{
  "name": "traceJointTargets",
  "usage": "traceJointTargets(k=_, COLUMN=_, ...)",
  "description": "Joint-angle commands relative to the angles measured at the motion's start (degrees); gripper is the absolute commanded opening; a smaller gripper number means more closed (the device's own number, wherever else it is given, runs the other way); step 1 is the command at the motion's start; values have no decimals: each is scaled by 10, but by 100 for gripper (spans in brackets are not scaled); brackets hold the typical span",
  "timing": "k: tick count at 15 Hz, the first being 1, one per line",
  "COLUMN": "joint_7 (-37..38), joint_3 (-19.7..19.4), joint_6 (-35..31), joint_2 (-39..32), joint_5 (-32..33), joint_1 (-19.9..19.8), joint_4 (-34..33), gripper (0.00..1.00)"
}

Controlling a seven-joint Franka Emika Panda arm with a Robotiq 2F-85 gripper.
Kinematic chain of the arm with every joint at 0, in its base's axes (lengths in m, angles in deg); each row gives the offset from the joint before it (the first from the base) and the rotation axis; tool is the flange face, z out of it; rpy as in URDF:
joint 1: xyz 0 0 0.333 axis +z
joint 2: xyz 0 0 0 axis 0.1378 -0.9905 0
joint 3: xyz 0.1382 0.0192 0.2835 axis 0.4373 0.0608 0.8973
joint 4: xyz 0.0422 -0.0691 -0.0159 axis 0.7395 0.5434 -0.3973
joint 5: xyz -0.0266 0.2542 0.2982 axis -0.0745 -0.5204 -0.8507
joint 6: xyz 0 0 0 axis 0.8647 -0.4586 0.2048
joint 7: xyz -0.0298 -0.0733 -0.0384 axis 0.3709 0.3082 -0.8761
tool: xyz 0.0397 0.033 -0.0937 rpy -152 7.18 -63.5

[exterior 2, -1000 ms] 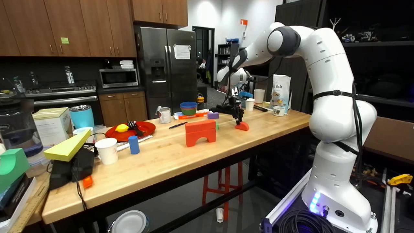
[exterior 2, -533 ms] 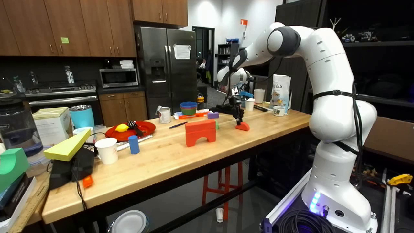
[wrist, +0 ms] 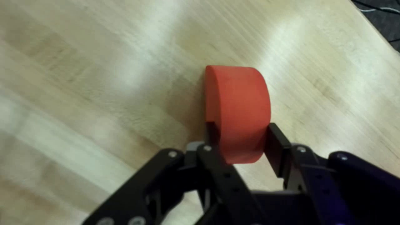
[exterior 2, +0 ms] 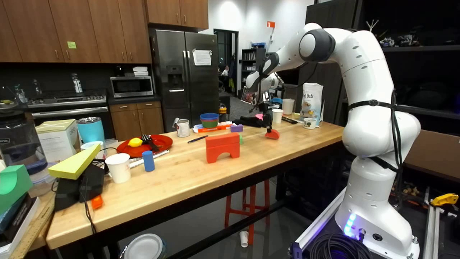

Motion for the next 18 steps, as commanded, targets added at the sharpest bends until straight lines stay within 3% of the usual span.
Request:
traceJointTargets(k=1, joint_7=-15, joint_3=-3, joint_6=-5, joint_2=4, joint_5=20, joint_1=2, joint_4=-5, gripper=41)
traceJointTargets(k=16, joint_7=-33, joint_3=-4, joint_6=-9, joint_2=16, joint_5=42, joint_1=7, joint_4=-7, gripper=41)
traceJointTargets(k=17, joint_7=-33, joint_3=-4, joint_6=-9, joint_2=16, joint_5=42, joint_1=7, joint_4=-7, gripper=16)
traceJointTargets(k=18, joint_7=-32, joint_3=-1, joint_6=-3, joint_2=22, joint_5=32, joint_1=7, joint_4=-20, gripper=16)
